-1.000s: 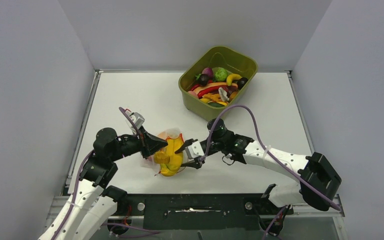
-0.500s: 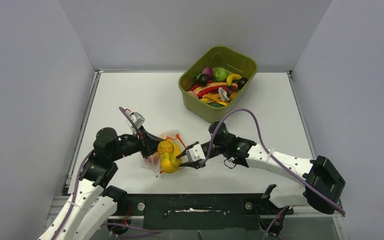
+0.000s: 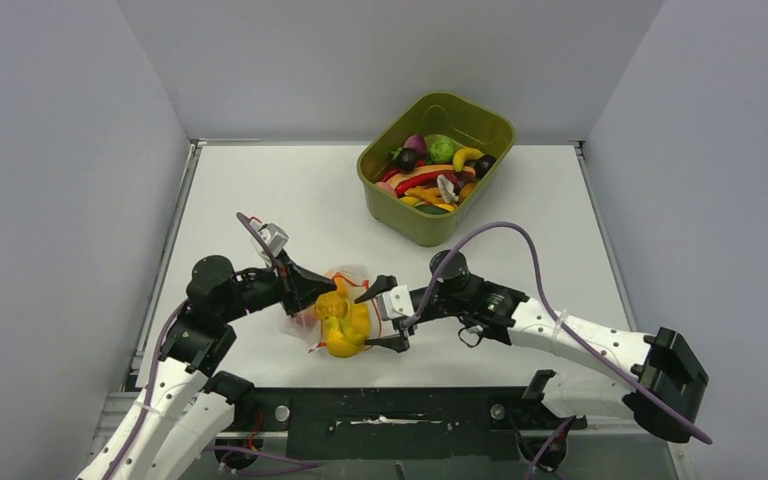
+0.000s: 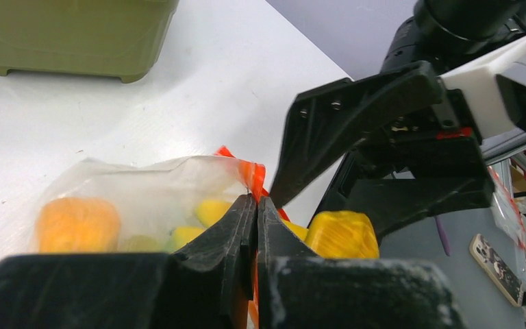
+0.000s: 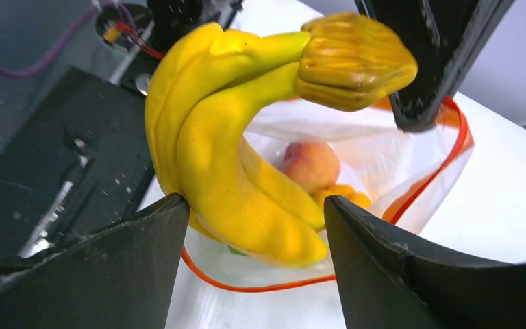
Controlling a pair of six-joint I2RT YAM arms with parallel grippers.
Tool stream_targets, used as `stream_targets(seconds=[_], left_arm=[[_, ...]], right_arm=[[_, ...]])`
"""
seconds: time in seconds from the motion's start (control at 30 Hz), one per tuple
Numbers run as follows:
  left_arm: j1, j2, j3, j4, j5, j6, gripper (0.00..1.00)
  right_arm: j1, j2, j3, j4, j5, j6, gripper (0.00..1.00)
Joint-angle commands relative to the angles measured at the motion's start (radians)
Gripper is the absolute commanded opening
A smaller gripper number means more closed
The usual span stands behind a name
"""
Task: Place the food in the zip-top bag and seal the zipper
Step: Place the fake fruit in the zipper food storage bag, then adjust the zipper food storage bag at the center of the board.
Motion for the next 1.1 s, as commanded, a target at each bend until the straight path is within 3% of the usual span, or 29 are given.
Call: stream_targets(seconds=[0.0,0.13,0.33,0.63,0.87,1.07], left_arm=[[-0.003,-0.007,0.012,0.100,-0.009,-0.027,0.00],[-0.002,-0.003,0.001,0.123,-0.024,-0.048,0.00],[-0.003,-0.001,-0.003,0.149,-0.042,-0.074,0.00],[-0.002,0.013,0.020,0.141,-0.119,-0.070,0.00],[-0.002,0.022,0.032,0.167,-0.172,-0.084,0.00],[-0.002,0.021,0.030,0.183,-0.194,-0.100,0.00]], right_arm=[[0.028,-0.069,0.014,0.080,0.016,0.197,0.73],[0.030,-0.085,0.012,0.104,0.056,0.315,0.74],[0.033,-0.066,0.042,0.011,0.219,0.396,0.72],[0.039,-0.064,0.175,-0.174,0.516,0.910,0.62],[0.103,-0.109,0.113,-0.224,0.611,1.055,0.68],[0.108,-0.051,0.142,-0.308,0.689,1.209,0.56]])
